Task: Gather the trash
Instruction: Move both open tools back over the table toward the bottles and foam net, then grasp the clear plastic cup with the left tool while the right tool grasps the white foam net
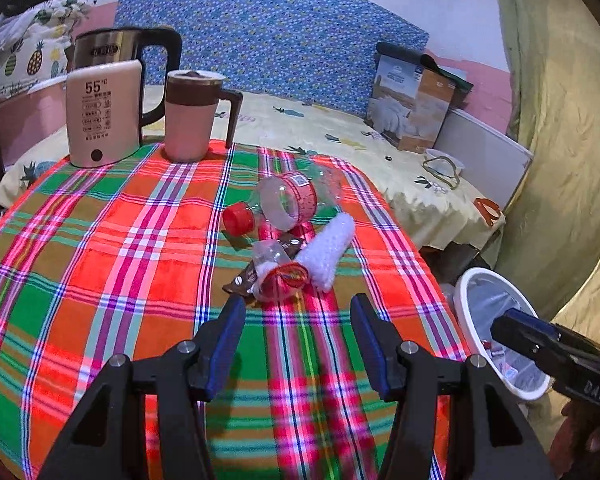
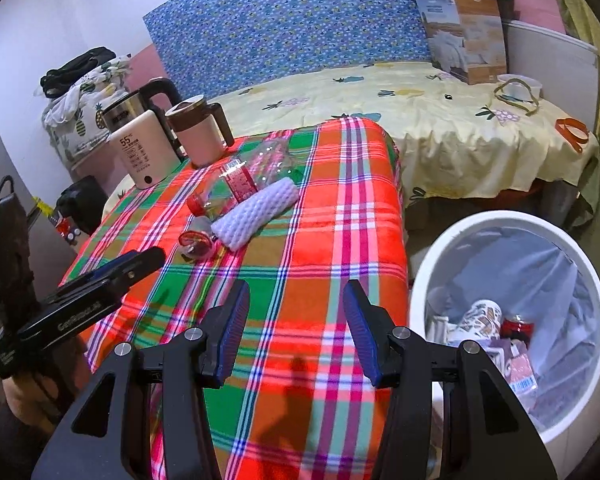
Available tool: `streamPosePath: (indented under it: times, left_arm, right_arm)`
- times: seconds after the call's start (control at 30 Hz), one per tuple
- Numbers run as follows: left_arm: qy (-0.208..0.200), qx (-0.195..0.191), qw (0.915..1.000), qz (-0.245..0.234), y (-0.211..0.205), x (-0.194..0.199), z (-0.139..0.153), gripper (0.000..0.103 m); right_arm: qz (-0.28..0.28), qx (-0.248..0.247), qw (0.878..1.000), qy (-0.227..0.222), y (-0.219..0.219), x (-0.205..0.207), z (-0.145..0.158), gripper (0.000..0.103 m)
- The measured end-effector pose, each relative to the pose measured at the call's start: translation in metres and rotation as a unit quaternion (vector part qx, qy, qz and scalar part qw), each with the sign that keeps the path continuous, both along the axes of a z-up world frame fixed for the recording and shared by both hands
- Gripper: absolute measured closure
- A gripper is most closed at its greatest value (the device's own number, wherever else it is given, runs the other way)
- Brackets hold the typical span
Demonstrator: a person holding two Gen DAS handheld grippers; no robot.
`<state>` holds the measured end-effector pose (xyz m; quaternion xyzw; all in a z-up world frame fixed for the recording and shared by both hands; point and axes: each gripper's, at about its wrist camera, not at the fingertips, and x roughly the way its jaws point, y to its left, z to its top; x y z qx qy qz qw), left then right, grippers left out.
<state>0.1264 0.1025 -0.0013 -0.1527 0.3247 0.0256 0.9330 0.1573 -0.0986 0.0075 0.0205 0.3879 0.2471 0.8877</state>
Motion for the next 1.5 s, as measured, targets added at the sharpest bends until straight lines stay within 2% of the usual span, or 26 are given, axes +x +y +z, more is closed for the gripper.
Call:
streamPosePath:
  times: [0.43, 0.53, 0.57, 1.07, 1.33, 1.5]
  left_arm:
    - [0.033, -0.040, 0.9985, 0.019, 0.011, 0.049, -0.026, 0.046]
    - [0.042, -0.045, 0.9979, 0.018, 0.013, 0.054, -0.032, 0.058]
    - [0.046, -0.047, 0.9977, 0.017, 0.013, 0.055, -0.035, 0.058]
    - [0.007, -0.058, 0.9981, 0.022, 0.038, 0.015, -0.028, 0.059]
    - [-0.007, -0.076, 0.9969, 0.017, 0.056, 0.003, -0.028, 0.059]
    - [-0.011, -0.090, 0.9959, 0.008, 0.061, 0.002, -0.030, 0.059]
  right_arm:
    - [0.004, -0.010, 1.000, 0.012, 0.018, 0.022, -0.009, 0.052]
    - [0.004, -0.011, 1.000, 0.017, 0.021, 0.027, -0.011, 0.052]
    - [0.005, -0.012, 1.000, 0.018, 0.023, 0.029, -0.011, 0.052]
    - [0.022, -0.022, 0.999, 0.040, 0.076, 0.050, -0.017, 0.052]
    - [0.004, -0.016, 0.997, 0.069, 0.097, 0.070, -0.033, 0.052]
    - [-0.016, -0.020, 0.997, 0.073, 0.103, 0.079, -0.037, 0.052]
